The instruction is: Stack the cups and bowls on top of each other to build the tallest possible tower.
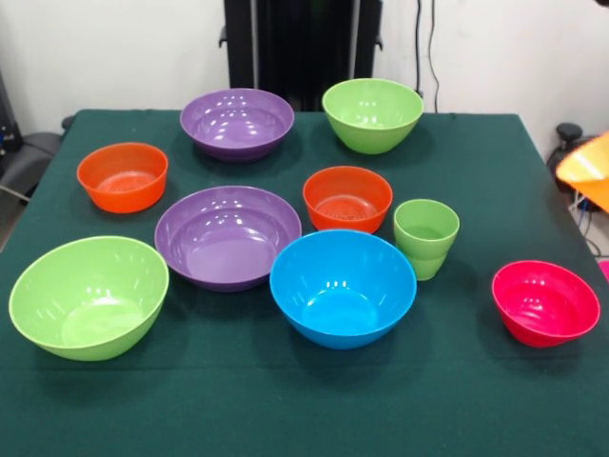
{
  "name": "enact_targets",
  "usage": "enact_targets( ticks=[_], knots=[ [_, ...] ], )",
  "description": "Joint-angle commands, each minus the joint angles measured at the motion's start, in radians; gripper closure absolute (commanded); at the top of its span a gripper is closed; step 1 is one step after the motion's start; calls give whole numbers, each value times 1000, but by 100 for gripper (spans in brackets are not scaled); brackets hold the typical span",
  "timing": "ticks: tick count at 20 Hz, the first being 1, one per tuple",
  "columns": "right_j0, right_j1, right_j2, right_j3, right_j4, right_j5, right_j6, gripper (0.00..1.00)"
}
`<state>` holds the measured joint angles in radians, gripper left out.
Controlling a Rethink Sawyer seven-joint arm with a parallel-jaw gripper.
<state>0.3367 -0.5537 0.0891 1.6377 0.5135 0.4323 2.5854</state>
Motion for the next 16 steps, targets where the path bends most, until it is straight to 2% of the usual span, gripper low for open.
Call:
enact_targets(
  ticks=[1, 3, 8, 11, 16],
  knots=[
    [-197, -166, 247, 239, -198, 74, -376, 100],
    [-238, -164, 268, 253, -259, 66, -384, 100],
    [-324, -190, 318, 291, -362, 96, -386, 100],
    [-328, -174, 340, 290, -396, 59, -327, 100],
    [-278, -150, 349, 287, -399, -60, -162, 100]
  ],
)
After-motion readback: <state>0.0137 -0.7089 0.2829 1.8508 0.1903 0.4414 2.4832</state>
